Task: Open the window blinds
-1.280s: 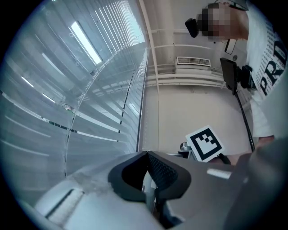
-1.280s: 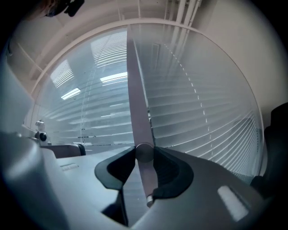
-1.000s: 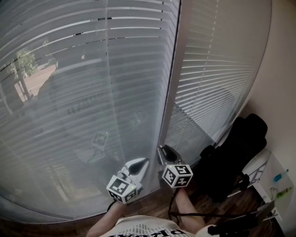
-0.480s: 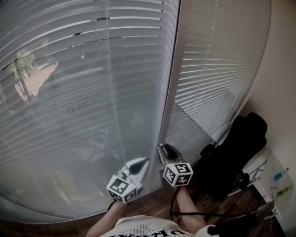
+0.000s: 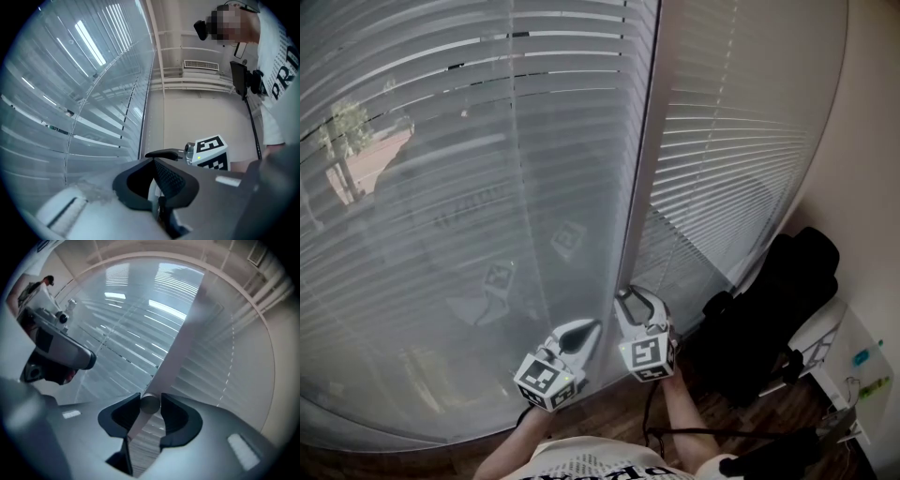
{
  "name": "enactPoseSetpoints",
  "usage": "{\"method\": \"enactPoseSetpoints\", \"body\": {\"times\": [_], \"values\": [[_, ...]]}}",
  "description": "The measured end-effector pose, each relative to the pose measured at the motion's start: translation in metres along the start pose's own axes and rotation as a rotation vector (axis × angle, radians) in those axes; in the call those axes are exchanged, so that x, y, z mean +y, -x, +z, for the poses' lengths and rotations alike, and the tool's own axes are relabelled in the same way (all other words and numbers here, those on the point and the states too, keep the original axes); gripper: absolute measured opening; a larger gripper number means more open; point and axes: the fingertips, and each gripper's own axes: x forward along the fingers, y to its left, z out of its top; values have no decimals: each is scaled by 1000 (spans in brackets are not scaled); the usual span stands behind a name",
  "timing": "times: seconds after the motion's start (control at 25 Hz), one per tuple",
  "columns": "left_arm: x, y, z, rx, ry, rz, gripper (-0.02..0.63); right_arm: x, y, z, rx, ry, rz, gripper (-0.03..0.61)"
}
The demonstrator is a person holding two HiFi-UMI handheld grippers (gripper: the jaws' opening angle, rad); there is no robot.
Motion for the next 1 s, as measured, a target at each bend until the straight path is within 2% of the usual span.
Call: {"method": "enactPoseSetpoints", "body": {"times": [0.08,0.2,0.44,0.56,0.84,1.0], "values": [[0,-1,0,2,-4,3,-8,2,-2,0,5,66,4,146],[2,-1,3,7,-10,18,-8,4,-1,0,-2,101,5,143],[3,-1,0,0,-6,16,-8,4,0,1,-8,83,-6,137],[3,-1,1,-1,-5,18,-8,3,1,1,-7,27,-12,135],[4,0,0,5,-5,17,-8,-1,1,-3,-15,-190,-5,133],[3,1,0,11,-6,11,-8,-2,1,-5,-14,-251,-3,133]]}}
